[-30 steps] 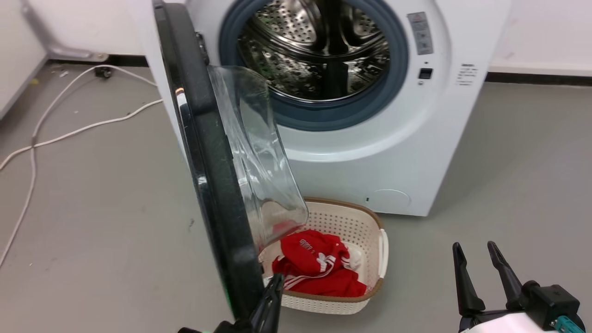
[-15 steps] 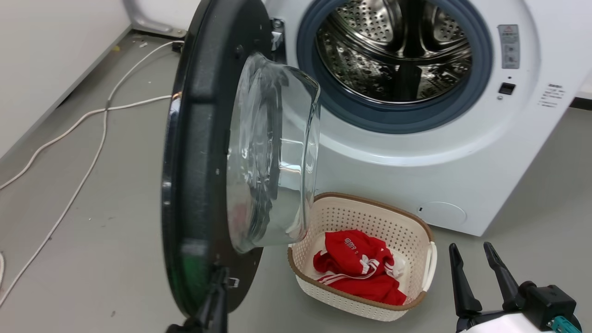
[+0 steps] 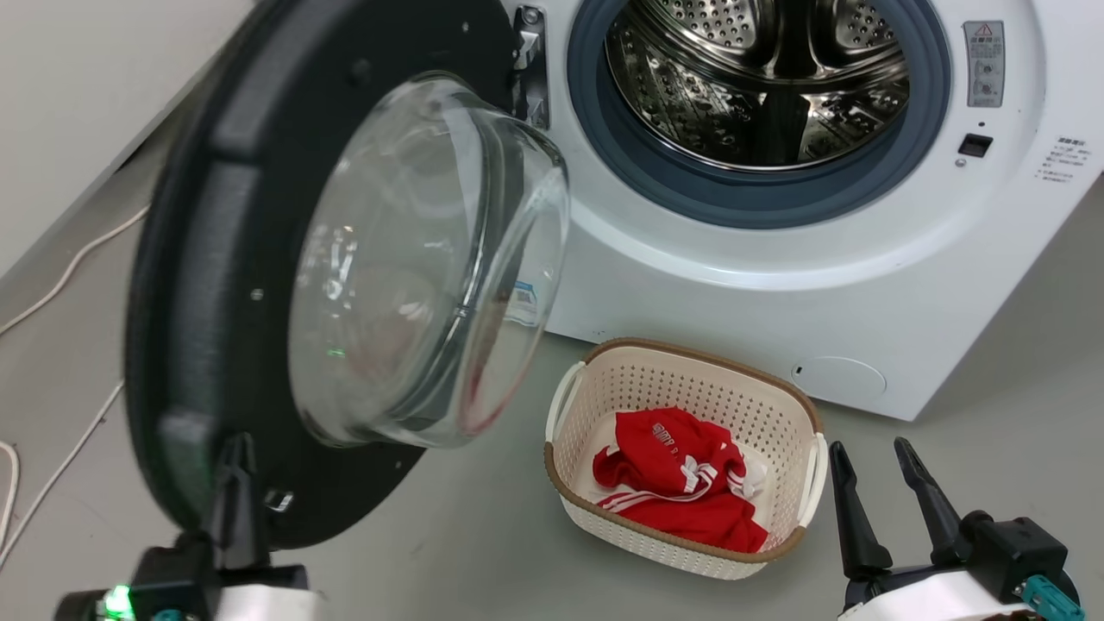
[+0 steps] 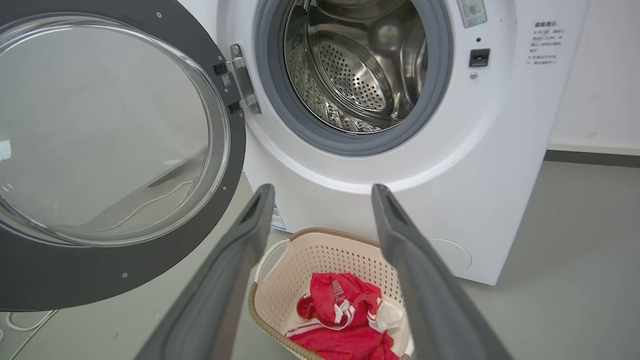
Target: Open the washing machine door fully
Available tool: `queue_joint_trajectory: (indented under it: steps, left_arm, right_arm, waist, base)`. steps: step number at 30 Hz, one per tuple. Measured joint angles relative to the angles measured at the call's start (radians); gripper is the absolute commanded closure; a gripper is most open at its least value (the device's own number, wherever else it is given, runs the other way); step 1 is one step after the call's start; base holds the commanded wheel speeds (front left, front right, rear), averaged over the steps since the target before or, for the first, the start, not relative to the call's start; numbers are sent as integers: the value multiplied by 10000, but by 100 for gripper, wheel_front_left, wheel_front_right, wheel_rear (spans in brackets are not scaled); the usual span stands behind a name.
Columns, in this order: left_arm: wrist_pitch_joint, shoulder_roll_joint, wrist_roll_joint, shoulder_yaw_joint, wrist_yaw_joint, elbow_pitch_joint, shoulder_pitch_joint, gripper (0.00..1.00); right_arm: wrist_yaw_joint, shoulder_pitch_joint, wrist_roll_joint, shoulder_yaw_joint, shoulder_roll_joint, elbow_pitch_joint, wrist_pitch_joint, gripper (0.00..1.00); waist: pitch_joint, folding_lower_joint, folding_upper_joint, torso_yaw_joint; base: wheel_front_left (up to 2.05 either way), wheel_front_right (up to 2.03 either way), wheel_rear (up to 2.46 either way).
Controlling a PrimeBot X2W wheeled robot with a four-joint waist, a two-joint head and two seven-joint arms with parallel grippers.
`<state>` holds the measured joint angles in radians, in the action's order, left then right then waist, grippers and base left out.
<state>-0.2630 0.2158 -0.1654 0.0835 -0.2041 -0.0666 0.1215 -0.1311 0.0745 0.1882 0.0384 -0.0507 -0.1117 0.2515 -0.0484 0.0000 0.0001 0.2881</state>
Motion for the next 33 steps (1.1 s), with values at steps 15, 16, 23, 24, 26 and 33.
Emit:
queue_joint_trajectory:
  steps: [15, 16, 23, 24, 26, 33]
  left_arm:
    - [-2, 765, -644, -2299, 295, 1329, -1436, 100]
    - [-2, 832, -700, -2441, 343, 1469, -1546, 100]
    - [-12, 1436, -943, -3473, 683, 3306, -2492, 100]
    - [-12, 1467, -953, -3551, 692, 3490, -2572, 100]
    - [-12, 1494, -1037, -3701, 734, 3806, -2723, 100]
    - [-12, 1576, -1001, -3962, 909, 4410, -2970, 100]
  right_arm:
    - [0, -320, -209, -13, 0, 211, -232, 0]
    - [0, -344, -209, -17, 0, 221, -232, 0]
    - [2, -499, -245, 15, 0, 272, -245, 0]
    - [0, -499, -257, 13, 0, 272, -245, 0]
    - [0, -499, -303, 10, 0, 278, -245, 0]
    - [0, -496, -309, -21, 0, 280, -245, 0]
  waist:
    - [-697, 1, 0, -655]
    - [-744, 1, 0, -693]
    - [-949, 1, 0, -973]
    - [-947, 1, 0, -999]
    - [-941, 1, 0, -1041]
    - [-858, 1, 0, -1127]
  base:
    - [0, 0, 0]
    - [0, 0, 0]
    - [0, 0, 0]
    - [0, 0, 0]
    - [0, 0, 0]
    - [0, 0, 0]
